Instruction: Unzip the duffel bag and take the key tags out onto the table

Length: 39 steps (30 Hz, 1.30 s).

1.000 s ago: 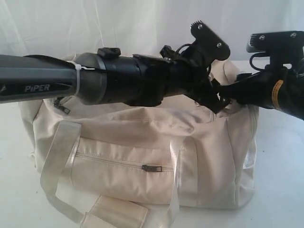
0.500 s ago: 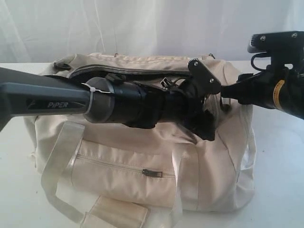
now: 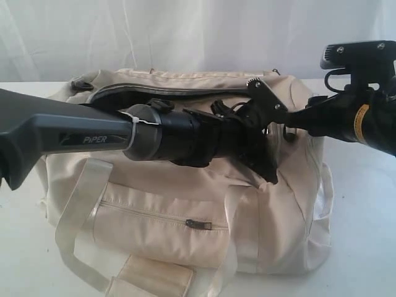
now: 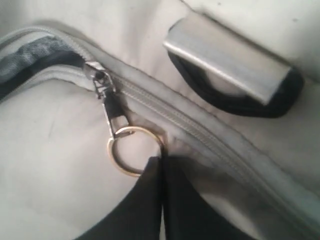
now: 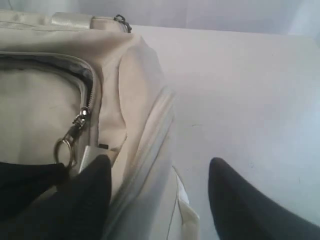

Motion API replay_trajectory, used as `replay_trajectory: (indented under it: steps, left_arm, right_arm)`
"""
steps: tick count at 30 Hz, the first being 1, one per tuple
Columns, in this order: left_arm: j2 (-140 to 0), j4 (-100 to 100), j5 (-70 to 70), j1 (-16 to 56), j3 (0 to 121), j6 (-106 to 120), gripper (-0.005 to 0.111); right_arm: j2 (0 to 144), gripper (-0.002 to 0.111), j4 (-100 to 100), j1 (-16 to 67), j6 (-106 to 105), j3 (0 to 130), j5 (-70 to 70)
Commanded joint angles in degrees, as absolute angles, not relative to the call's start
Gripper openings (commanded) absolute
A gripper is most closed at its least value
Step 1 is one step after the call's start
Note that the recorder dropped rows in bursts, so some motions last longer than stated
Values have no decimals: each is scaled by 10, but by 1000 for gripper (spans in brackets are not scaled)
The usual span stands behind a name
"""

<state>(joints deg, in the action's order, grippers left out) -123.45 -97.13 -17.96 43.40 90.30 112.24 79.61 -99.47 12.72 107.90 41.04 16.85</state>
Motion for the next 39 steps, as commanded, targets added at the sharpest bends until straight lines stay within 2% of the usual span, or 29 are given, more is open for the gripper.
replay_trajectory:
  steps: [1, 6, 13, 15, 17, 21, 23, 25, 32, 39]
  left_arm:
    - [-1234, -976, -226, 434, 909, 1205, 0]
    - [-1216, -959, -301, 436, 909, 1208, 0]
    - [-1201, -959, -277, 436, 909, 1198, 0]
    - [-1202, -968, -268, 436, 909, 1203, 7]
    - [-1206, -990, -261, 436, 909, 1210, 24]
    - [-1206, -999, -233, 436, 909, 1210, 83]
    - [-1206, -999, -215, 436, 909, 1210, 95]
    - [-1206, -999, -200, 436, 909, 1207, 92]
    - [-1238, -999, -197, 434, 928, 1203, 69]
    - [-1287, -999, -201, 433, 990, 1202, 68]
  right_arm:
    - [795, 54, -995, 125, 1081, 414, 166]
    - [795, 54, -995, 125, 1081, 414, 166]
    - [795, 54, -995, 125, 1081, 414, 166]
    - [795, 54, -995, 125, 1081, 414, 165]
    - [795, 54, -995, 125, 1081, 414, 164]
    - [795, 54, -995, 125, 1081, 414, 163]
    - [795, 54, -995, 125, 1081, 414, 163]
    - [795, 54, -995, 125, 1081, 414, 163]
    - [795, 54, -995, 125, 1081, 414, 163]
    - [795, 54, -995, 125, 1081, 414, 163]
